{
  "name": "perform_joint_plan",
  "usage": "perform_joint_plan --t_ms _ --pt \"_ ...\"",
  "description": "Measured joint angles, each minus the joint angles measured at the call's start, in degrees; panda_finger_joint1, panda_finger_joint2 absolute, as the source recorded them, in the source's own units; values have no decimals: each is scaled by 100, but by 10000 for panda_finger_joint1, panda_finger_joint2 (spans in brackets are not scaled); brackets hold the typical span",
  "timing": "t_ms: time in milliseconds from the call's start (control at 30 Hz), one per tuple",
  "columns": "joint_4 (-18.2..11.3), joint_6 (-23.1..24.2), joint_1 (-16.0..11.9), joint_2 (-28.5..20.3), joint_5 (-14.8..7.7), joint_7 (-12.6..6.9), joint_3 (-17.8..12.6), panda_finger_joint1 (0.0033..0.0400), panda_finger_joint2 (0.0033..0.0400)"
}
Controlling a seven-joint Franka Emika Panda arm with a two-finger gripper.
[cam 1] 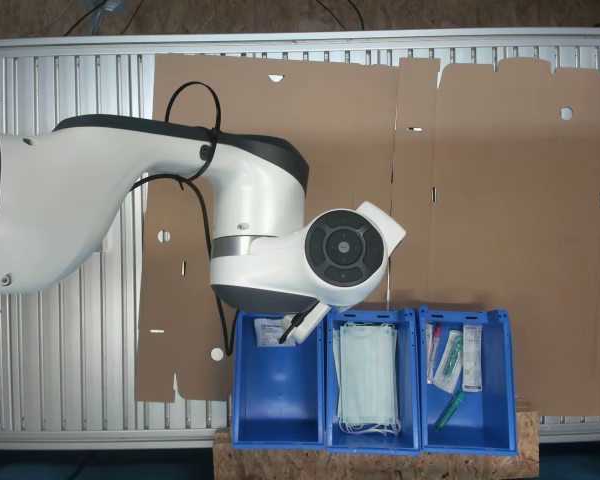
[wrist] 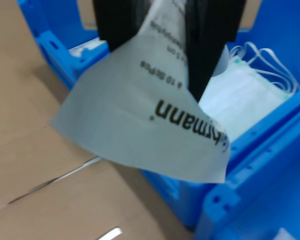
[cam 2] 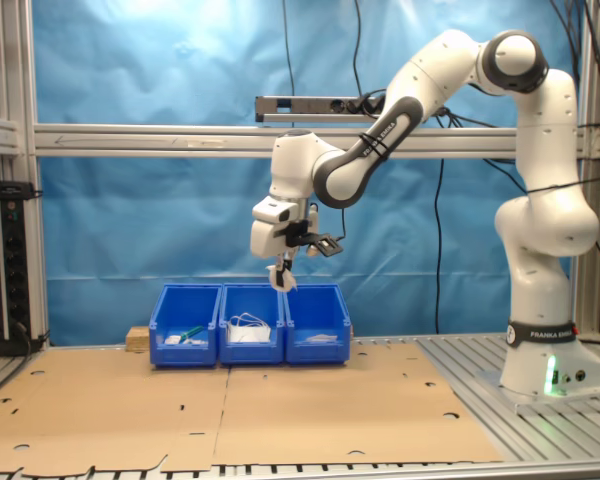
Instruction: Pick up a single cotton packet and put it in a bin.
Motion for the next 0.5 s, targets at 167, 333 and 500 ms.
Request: perform_joint_plan --t_ms 167,333,500 --pt "-167 -38 0 -186 -268 0 -234 56 56" --pt "-266 -70 -2 -308 -523 0 -474 56 56" --pt "-300 -82 -3 -359 -705 0 -681 56 56"
